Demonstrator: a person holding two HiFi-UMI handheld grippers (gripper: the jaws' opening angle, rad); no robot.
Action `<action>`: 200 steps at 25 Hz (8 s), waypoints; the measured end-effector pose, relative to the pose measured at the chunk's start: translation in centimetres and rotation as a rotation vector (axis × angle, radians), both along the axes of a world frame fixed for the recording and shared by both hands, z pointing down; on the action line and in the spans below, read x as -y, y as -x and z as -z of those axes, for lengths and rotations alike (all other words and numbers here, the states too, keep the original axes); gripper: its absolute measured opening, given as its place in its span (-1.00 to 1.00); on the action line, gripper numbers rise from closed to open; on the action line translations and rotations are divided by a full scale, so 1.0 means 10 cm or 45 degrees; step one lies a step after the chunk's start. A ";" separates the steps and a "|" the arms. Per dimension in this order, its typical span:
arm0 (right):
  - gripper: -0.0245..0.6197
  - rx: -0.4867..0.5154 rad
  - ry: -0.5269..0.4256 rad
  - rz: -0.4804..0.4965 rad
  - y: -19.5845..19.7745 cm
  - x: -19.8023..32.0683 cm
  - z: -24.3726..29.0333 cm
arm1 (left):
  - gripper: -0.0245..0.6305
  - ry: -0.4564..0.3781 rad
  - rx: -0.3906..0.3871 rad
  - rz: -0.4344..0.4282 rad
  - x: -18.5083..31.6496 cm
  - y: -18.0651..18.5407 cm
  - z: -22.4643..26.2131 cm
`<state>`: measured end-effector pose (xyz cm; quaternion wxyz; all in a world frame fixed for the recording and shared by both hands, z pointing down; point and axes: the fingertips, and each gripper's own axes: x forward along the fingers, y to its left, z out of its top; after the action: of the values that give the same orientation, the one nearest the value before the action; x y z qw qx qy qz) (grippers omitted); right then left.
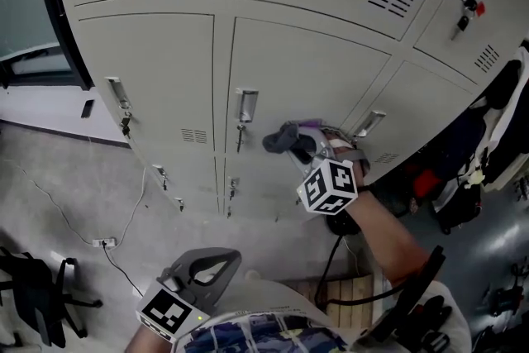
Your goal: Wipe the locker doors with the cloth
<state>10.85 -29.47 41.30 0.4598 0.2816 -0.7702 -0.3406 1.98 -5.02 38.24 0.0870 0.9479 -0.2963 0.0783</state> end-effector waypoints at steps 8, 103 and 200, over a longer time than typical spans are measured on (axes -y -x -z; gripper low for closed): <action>-0.58 -0.105 0.237 -0.007 -0.01 0.00 -1.30 | -0.92 0.006 0.018 0.026 -0.02 0.09 -0.02; -0.58 -0.077 -0.030 0.078 0.55 0.03 -0.40 | -0.92 0.007 -0.011 0.093 -0.03 0.26 -0.09; -0.57 -0.049 -0.367 0.133 1.18 0.06 1.29 | -0.92 -0.001 -0.005 0.004 0.03 0.30 -0.10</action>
<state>-0.97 -30.04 28.36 0.4111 0.2978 -0.7179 -0.4764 -1.07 -5.35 39.20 0.0873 0.9476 -0.2977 0.0762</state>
